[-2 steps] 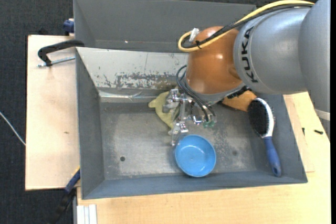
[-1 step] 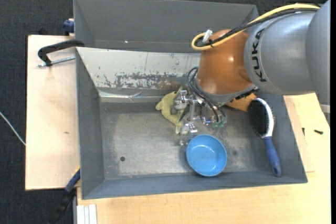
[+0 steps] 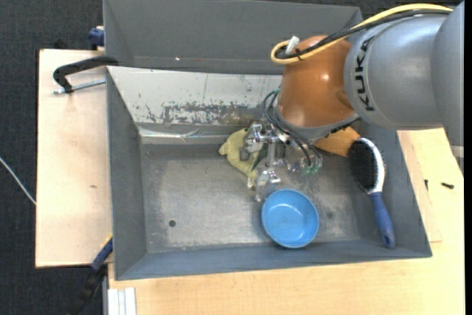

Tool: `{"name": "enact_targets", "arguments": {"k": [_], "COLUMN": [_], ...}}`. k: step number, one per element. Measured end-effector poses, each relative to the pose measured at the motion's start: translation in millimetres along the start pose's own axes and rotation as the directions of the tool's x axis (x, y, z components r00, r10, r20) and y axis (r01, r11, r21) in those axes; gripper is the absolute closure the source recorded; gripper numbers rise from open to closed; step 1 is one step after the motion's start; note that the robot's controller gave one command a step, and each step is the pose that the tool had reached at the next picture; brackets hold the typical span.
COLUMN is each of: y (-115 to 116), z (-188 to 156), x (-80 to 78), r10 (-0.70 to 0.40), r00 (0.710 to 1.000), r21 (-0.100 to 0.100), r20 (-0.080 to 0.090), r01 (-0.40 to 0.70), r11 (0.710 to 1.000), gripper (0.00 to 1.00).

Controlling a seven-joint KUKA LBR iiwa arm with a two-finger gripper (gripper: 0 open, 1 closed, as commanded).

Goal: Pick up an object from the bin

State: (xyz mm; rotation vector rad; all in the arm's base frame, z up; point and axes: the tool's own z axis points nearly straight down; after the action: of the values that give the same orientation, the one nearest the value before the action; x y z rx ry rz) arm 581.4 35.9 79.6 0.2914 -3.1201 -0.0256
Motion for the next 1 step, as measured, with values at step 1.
{"name": "enact_targets", "arguments": {"k": [1], "y": [-3.8], "z": [-3.7], "x": [-4.9], "r10": [0.007], "r00": [1.0], "r21": [0.005], "r20": [0.02], "r01": [-0.007], "r11": [1.0], "gripper": [1.0]}}
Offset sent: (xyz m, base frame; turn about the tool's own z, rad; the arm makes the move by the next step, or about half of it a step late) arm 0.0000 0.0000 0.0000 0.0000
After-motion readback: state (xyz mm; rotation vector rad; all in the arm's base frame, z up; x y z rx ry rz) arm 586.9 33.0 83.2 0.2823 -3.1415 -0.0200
